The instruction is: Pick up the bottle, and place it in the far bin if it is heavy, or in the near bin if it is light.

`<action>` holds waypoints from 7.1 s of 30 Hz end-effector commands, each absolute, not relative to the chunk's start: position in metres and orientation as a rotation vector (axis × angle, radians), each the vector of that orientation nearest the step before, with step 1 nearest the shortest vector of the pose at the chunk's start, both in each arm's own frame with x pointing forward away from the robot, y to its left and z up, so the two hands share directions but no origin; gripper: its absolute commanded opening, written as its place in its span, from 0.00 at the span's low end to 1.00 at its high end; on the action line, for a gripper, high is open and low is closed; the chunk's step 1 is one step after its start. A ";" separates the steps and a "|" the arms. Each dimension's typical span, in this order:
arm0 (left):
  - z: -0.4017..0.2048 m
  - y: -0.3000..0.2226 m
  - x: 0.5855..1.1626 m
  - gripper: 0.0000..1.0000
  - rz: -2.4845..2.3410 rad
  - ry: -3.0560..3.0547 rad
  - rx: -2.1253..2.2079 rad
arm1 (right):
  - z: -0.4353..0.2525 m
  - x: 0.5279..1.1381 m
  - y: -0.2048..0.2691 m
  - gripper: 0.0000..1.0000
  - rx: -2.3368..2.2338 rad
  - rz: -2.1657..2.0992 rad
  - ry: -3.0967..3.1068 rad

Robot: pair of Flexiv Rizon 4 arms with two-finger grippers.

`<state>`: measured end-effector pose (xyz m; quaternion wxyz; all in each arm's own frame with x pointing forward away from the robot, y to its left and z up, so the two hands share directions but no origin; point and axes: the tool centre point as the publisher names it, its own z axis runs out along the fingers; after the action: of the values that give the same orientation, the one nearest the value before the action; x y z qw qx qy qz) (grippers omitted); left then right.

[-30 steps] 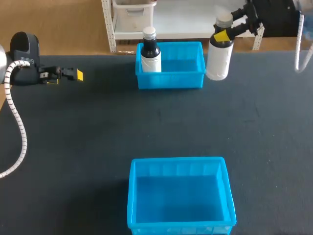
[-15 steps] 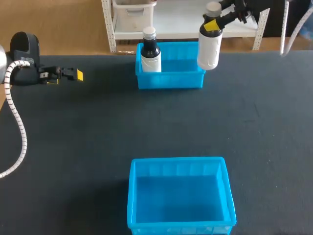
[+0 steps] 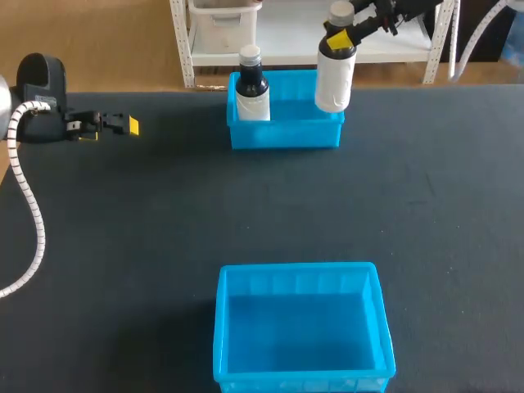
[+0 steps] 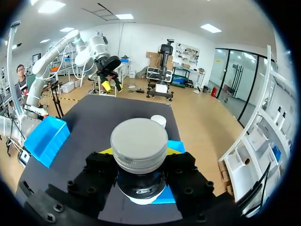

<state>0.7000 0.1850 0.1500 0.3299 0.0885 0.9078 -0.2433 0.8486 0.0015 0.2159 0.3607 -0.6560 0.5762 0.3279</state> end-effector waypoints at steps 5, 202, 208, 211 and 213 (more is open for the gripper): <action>0.150 0.185 0.700 1.00 -0.636 2.374 0.231 | 0.217 0.868 0.010 0.00 -1.790 0.952 1.438; 0.150 0.185 0.700 1.00 -0.636 2.374 0.231 | 0.123 0.881 0.042 1.00 -1.751 1.194 1.529; 0.150 0.185 0.700 1.00 -0.636 2.374 0.231 | 0.124 0.877 0.025 1.00 -1.713 1.156 1.579; 0.150 0.185 0.700 1.00 -0.636 2.374 0.231 | 0.125 0.875 0.015 1.00 -1.688 1.131 1.606; 0.150 0.185 0.700 1.00 -0.636 2.374 0.231 | 0.126 0.873 0.009 1.00 -1.674 1.116 1.620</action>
<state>0.7000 0.1850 0.1500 0.3299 0.0885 0.9078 -0.2433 0.8696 0.0165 0.1233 0.3269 -0.5987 0.6358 0.3611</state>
